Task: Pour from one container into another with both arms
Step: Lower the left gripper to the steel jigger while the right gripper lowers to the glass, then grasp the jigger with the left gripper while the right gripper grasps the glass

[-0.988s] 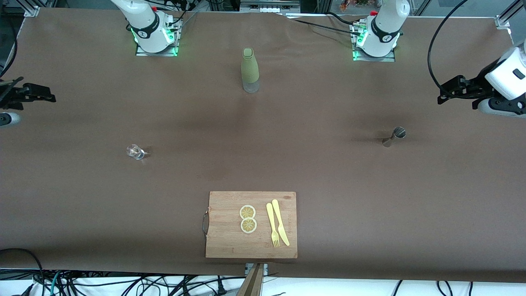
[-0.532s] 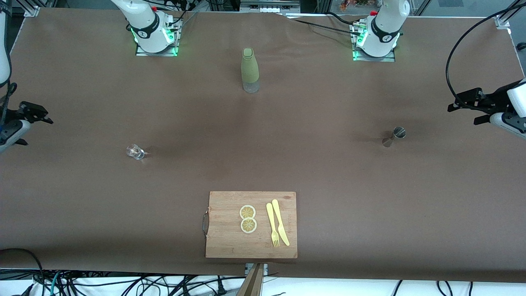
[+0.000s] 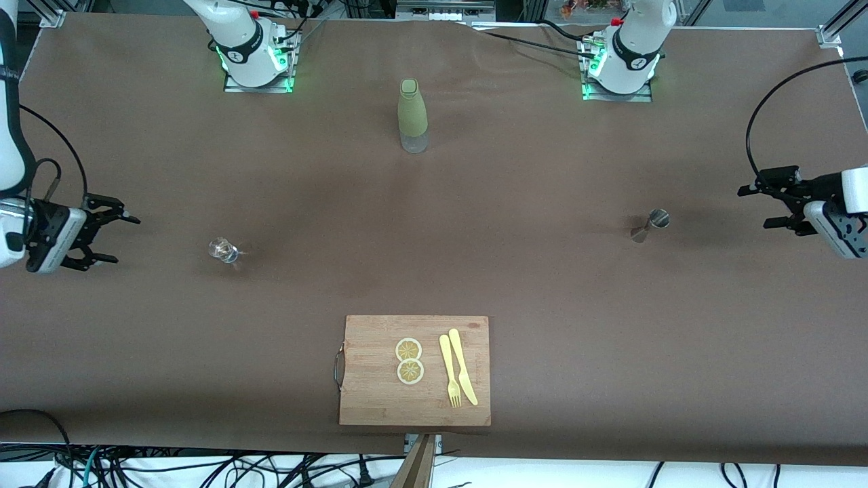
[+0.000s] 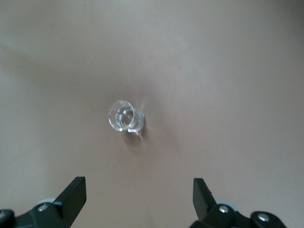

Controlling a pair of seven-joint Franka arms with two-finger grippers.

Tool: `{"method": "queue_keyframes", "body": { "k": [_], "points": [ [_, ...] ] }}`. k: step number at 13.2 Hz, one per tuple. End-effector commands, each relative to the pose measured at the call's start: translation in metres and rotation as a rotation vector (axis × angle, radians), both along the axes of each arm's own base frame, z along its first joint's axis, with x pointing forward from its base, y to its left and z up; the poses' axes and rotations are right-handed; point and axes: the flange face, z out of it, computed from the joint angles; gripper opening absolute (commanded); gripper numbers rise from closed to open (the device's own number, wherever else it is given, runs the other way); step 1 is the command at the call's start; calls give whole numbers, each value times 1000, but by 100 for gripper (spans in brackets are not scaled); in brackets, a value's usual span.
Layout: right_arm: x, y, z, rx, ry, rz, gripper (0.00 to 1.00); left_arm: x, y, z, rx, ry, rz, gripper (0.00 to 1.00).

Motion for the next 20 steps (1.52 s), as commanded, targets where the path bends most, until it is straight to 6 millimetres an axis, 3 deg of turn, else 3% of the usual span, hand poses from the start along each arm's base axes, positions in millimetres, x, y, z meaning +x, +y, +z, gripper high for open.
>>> {"method": "queue_keyframes", "body": {
  "k": [1, 3, 6, 10, 12, 15, 19, 20],
  "points": [
    [-4, -5, -30, 110, -47, 30, 100, 0, 26, -54, -149, -48, -68, 100],
    [-6, -9, -57, 174, -74, 73, 100, -5, 42, -89, -239, -85, -111, 100],
    [-9, -10, -86, 252, -112, 128, 100, -10, 48, -150, -433, -240, -234, 100],
    [-15, -2, -145, 426, -203, 148, 100, -17, 41, -217, -634, -477, -356, 100],
    [-21, 8, -163, 518, -194, 139, 100, -22, 36, -244, -716, -603, -411, 100],
    [-24, 10, -167, 541, -196, 163, 100, -26, 24, -268, -827, -792, -499, 100],
    [-27, 4, -163, 567, -206, 178, 100, -31, 14, -287, -874, -891, -560, 99],
    [-29, 0, -164, 578, -203, 174, 100, -32, 12, -288, -880, -919, -580, 91]
  ]
}}
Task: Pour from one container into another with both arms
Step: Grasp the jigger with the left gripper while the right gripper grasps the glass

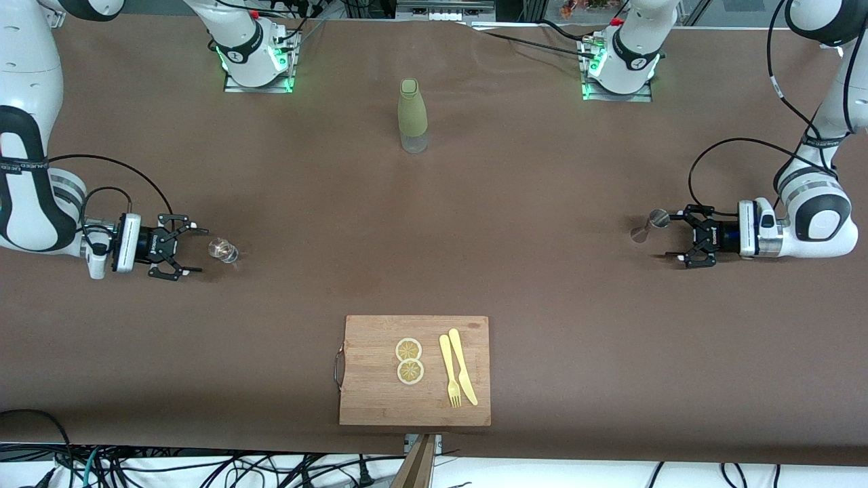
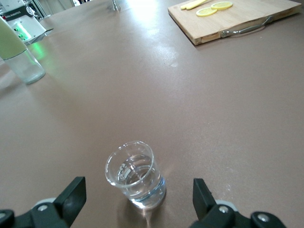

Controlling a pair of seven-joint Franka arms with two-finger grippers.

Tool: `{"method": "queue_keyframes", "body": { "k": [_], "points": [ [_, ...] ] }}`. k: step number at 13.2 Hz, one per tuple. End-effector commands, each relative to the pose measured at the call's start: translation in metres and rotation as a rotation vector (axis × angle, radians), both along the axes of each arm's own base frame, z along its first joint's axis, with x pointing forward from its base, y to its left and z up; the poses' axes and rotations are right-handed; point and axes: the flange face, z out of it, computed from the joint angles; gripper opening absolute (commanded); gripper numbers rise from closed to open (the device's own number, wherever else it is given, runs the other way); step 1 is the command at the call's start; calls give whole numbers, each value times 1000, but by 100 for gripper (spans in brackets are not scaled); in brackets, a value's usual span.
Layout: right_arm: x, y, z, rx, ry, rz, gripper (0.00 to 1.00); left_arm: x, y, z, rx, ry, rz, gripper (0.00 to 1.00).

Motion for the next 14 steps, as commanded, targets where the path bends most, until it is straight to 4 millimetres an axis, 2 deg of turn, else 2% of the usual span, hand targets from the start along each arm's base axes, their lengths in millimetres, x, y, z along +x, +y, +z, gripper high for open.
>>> {"method": "queue_keyframes", "body": {
  "k": [1, 4, 7, 8, 10, 14],
  "points": [
    [-3, -10, 7, 51, -24, 0, 100, 2, -6, -5, -66, -138, -25, 85],
    [-4, -7, 6, 62, -27, 12, 100, 2, -16, -10, -89, -148, -38, 66],
    [-6, -4, 5, 86, -43, 39, 100, -7, -22, -17, -104, -125, -40, 66],
    [-7, -3, 4, 91, -40, 42, 100, -9, -31, -19, -117, -119, -49, 65],
    [-10, -4, -4, 97, -53, 54, 100, -11, -33, -20, -119, -118, -53, 58],
    [-17, -12, -19, 109, -79, 62, 100, -11, -31, -19, -118, -131, -62, 52]
  ]
}}
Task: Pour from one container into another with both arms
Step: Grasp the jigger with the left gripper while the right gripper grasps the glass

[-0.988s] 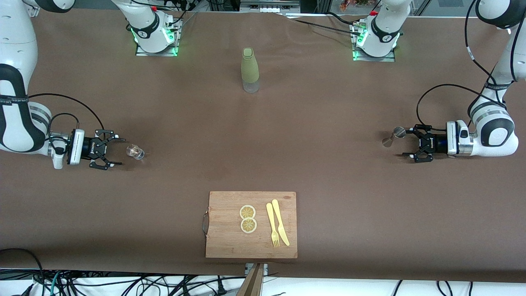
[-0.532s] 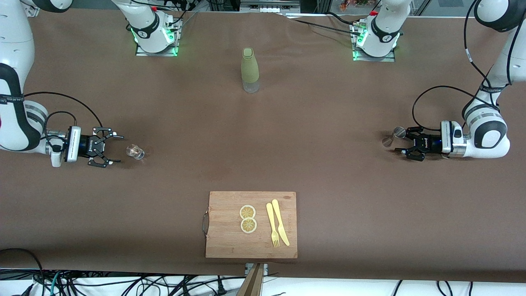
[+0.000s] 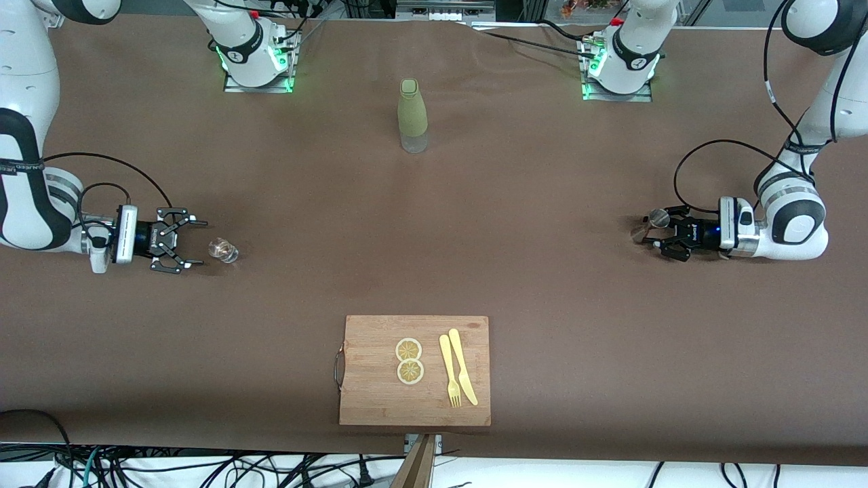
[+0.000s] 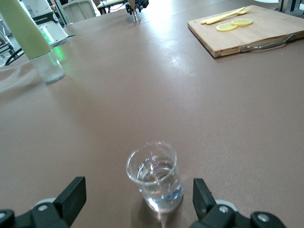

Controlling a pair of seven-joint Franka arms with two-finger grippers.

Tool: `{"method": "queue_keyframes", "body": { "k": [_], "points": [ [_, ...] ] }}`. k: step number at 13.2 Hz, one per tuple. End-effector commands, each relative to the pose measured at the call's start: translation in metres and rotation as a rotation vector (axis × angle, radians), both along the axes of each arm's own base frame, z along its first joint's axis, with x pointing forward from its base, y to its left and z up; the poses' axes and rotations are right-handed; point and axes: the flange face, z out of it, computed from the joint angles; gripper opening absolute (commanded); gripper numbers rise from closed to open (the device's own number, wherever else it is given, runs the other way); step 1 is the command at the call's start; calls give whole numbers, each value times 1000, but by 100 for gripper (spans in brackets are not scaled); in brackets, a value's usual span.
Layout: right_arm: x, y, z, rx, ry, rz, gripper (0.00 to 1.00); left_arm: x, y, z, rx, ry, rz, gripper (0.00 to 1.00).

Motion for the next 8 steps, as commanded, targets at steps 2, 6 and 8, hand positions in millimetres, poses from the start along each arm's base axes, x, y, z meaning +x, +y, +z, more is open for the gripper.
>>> {"method": "queue_keyframes", "body": {
  "k": [2, 6, 8],
  "points": [
    [-5, -7, -12, 52, -43, -10, 100, -3, 3, 2, -28, -55, 10, 50],
    [-7, -7, -26, 81, -69, -25, 100, -3, 4, 2, -27, -58, 12, 29],
    [-8, -6, -33, 95, -75, -37, 100, -3, 2, 2, -29, -62, 8, 27]
  ]
}}
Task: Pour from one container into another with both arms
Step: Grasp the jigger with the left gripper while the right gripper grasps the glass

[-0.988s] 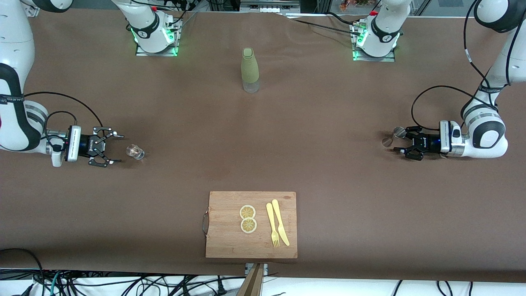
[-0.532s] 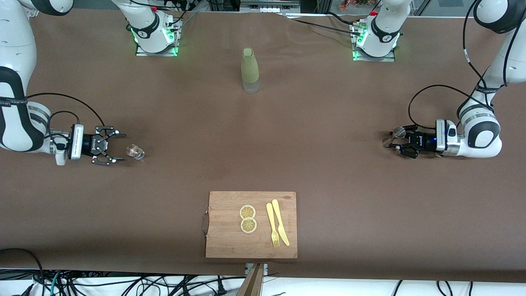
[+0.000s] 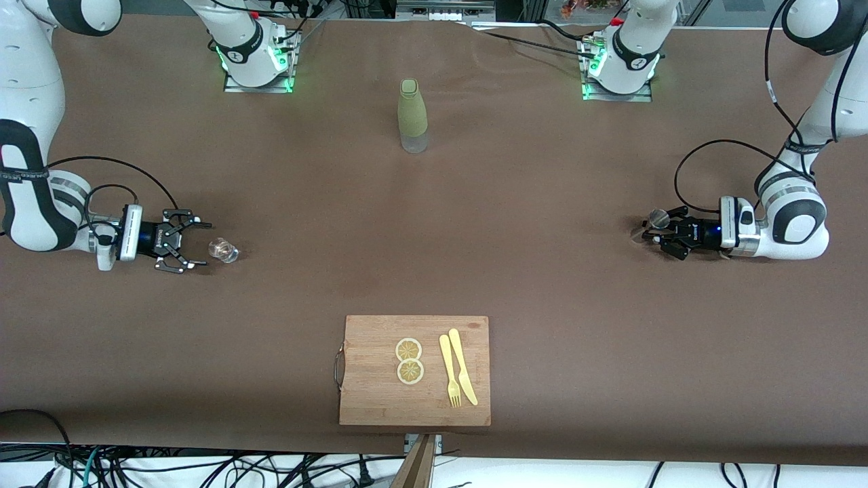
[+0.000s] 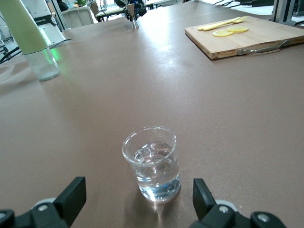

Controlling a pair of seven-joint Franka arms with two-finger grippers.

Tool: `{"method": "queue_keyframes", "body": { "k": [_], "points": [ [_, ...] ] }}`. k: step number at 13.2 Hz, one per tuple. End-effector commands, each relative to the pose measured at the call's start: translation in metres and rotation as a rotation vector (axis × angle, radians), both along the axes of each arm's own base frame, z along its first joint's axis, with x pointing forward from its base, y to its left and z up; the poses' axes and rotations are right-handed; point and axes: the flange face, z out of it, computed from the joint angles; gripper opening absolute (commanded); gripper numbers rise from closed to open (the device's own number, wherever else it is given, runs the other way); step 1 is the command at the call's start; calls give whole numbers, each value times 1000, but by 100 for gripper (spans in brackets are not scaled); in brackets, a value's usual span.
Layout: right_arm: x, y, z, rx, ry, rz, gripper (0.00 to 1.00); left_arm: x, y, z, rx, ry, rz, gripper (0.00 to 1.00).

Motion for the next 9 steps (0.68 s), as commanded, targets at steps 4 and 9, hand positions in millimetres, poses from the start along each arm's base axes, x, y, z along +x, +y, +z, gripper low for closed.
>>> {"method": "queue_keyframes", "body": {
  "k": [4, 9],
  "points": [
    [0, 8, -17, 69, -28, -29, 100, -2, 1, 1, -25, -51, 9, 13],
    [5, 24, -19, 103, -36, -35, 100, -4, 1, -2, -35, -79, 9, 0]
  ]
}}
